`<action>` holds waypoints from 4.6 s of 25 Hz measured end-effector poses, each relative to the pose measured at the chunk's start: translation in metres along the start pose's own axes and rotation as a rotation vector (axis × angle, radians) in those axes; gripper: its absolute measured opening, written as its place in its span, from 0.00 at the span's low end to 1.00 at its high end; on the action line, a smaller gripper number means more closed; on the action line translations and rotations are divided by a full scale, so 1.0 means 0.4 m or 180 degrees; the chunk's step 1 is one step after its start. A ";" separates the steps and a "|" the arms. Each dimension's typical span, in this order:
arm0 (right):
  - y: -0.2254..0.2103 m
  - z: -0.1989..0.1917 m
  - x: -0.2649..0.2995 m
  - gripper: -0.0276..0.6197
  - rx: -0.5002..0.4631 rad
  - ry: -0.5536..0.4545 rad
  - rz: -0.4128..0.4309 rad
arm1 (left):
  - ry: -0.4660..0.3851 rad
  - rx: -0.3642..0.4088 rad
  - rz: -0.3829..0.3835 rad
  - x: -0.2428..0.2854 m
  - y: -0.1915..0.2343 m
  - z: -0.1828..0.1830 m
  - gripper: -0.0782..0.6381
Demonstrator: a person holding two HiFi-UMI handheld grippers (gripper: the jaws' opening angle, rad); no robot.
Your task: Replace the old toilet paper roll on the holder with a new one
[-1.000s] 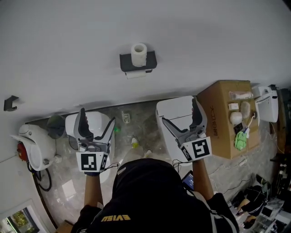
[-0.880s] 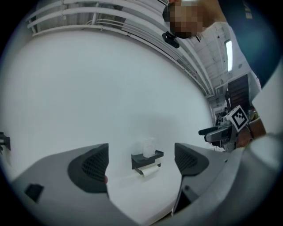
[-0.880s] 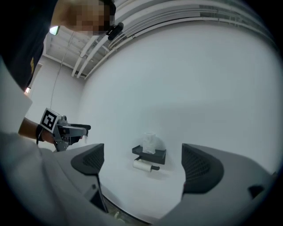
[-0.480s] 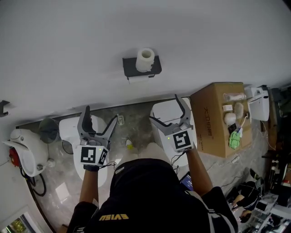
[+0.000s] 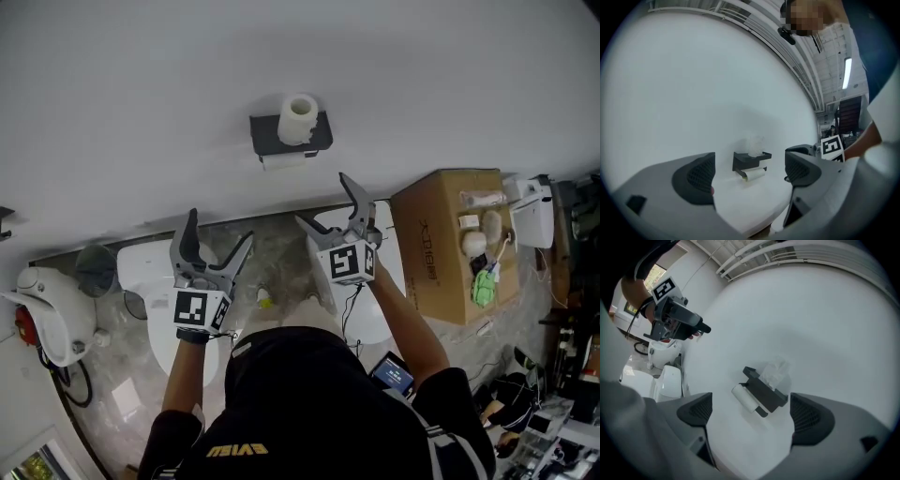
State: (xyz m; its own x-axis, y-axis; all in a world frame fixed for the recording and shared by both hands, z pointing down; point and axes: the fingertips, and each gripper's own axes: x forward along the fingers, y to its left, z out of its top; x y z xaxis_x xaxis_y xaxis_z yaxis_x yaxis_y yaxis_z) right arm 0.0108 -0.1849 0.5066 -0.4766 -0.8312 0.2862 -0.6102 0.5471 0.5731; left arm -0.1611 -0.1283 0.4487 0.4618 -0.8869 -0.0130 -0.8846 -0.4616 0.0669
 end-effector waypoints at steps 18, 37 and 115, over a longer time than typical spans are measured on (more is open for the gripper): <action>0.047 -0.130 0.241 0.72 -0.1111 0.0457 0.0153 | 0.0081 -0.0050 -0.0153 0.000 -0.043 -0.027 0.77; 0.011 -0.142 0.300 0.45 -0.1399 0.0705 -0.0124 | 0.0085 -0.0186 -0.0088 -0.039 -0.044 -0.033 0.77; -0.151 -0.273 0.147 0.21 -0.1655 0.1216 -0.0441 | 0.0035 -0.0121 -0.0108 -0.077 -0.091 -0.007 0.77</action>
State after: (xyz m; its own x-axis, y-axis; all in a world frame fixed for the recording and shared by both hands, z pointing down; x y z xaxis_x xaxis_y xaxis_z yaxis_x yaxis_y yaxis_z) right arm 0.0889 -0.2778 0.5727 -0.0992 -0.9194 0.3806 -0.2187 0.3933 0.8930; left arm -0.1427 -0.0842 0.4496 0.4924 -0.8704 -0.0050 -0.8653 -0.4901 0.1046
